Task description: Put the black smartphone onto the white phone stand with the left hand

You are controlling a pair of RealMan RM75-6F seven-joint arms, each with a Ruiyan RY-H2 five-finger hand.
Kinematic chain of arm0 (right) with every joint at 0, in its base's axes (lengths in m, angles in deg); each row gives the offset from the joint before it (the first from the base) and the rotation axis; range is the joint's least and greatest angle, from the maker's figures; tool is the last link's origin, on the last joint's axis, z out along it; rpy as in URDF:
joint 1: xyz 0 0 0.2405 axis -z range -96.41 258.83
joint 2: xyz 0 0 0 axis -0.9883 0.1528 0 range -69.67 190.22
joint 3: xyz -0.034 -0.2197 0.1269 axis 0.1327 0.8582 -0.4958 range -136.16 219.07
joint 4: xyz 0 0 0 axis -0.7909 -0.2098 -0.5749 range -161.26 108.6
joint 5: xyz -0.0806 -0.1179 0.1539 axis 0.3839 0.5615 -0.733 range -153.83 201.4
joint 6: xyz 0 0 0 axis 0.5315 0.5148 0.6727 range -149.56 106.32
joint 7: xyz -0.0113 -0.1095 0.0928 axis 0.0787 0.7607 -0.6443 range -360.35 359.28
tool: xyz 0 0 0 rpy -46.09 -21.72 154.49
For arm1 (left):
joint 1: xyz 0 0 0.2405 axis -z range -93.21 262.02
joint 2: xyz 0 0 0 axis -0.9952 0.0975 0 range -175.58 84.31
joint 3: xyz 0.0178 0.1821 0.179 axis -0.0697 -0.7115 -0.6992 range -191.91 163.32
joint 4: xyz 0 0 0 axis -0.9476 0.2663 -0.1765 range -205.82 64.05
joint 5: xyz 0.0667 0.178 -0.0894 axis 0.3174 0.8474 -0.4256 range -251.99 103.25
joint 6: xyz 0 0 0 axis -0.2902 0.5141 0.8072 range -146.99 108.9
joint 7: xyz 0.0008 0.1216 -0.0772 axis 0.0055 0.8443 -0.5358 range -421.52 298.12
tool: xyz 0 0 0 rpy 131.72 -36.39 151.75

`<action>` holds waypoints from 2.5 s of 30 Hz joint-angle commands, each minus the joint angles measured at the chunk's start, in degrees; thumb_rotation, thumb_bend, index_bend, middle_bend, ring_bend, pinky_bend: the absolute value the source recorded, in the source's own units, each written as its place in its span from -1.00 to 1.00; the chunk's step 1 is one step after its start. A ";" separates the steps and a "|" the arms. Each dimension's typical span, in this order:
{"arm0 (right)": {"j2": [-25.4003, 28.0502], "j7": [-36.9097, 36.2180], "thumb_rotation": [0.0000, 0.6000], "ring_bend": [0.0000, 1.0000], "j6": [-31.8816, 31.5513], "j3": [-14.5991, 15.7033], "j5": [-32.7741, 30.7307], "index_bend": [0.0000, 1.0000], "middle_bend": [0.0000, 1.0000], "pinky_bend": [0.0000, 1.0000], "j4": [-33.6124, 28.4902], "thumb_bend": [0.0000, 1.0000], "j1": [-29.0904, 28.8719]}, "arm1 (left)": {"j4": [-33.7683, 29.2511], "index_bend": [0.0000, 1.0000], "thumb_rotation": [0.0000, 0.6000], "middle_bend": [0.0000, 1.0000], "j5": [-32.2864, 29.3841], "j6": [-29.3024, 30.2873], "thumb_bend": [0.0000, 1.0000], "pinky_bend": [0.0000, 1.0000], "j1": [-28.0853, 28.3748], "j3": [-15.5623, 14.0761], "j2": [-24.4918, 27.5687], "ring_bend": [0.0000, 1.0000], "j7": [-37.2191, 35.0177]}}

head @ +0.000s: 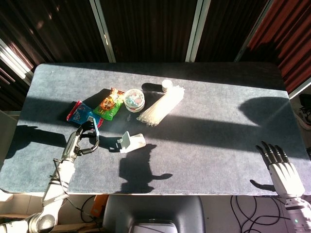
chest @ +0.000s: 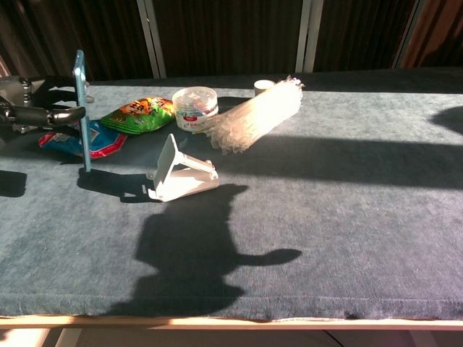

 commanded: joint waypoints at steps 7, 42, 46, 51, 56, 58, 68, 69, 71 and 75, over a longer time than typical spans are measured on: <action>-0.07 0.09 1.00 -1.00 0.23 -0.05 -0.17 -1.00 -1.00 -1.00 0.16 -0.78 -0.14 | -0.97 0.87 1.00 1.00 -7.60 1.60 -0.14 -0.35 2.75 1.45 -6.76 0.49 5.90; 0.27 -0.51 1.00 -1.00 -0.22 0.08 -0.03 -1.00 -1.00 -1.00 0.33 -0.78 0.05 | 4.80 0.88 1.00 1.00 -7.46 1.83 -0.11 -0.36 4.55 4.74 -18.03 0.49 5.42; 0.42 -0.86 1.00 -1.00 -0.34 0.12 0.00 -1.00 -1.00 -1.00 0.37 -0.78 0.14 | 6.48 0.88 1.00 1.00 -7.51 1.88 -0.11 -0.36 4.70 4.98 -19.24 0.49 5.52; 0.49 -1.08 1.00 -1.00 -0.31 0.07 -0.04 -1.00 -1.00 -1.00 0.40 -0.78 0.11 | 7.64 0.88 1.00 1.00 -7.77 1.62 -0.11 -0.36 4.65 5.30 -20.04 0.49 5.45; 0.52 -1.17 1.00 -1.00 -0.30 0.04 -0.06 -1.00 -1.00 -1.00 0.40 -0.78 0.09 | 8.87 0.88 1.00 1.00 -7.91 1.21 -0.11 -0.36 4.59 5.53 -20.79 0.49 5.28; 0.54 -1.17 1.00 -1.00 -0.35 0.05 -0.05 -1.00 -1.00 -1.00 0.39 -0.78 0.13 | 9.22 0.88 1.00 1.00 -7.74 1.18 -0.11 -0.36 4.45 5.48 -21.00 0.49 5.15; 0.54 -1.17 1.00 -1.00 -0.23 -0.03 -0.20 -1.00 -1.00 -1.00 0.37 -0.78 0.07 | 11.61 0.88 1.00 1.00 -6.10 0.83 -0.11 -0.36 3.71 4.84 -22.49 0.49 4.08; 0.55 -1.19 1.00 -1.00 -0.23 -0.04 -0.22 -1.00 -1.00 -1.00 0.36 -0.78 0.08 | 11.80 0.88 1.00 1.00 -6.08 0.78 -0.11 -0.36 3.64 4.80 -22.62 0.49 4.03; 0.56 -1.23 1.00 -1.00 -0.22 -0.05 -0.22 -1.00 -1.00 -1.00 0.37 -0.78 0.07 | 12.22 0.87 1.00 1.00 -6.01 0.63 -0.11 -0.36 3.57 4.80 -22.85 0.49 3.99; 0.64 -1.40 1.00 -1.00 -0.30 -0.04 -0.18 -1.00 -1.00 -1.00 0.38 -0.78 0.11 | 12.72 0.76 1.00 1.00 -6.24 0.21 -0.12 -0.38 3.42 5.10 -23.15 0.44 3.79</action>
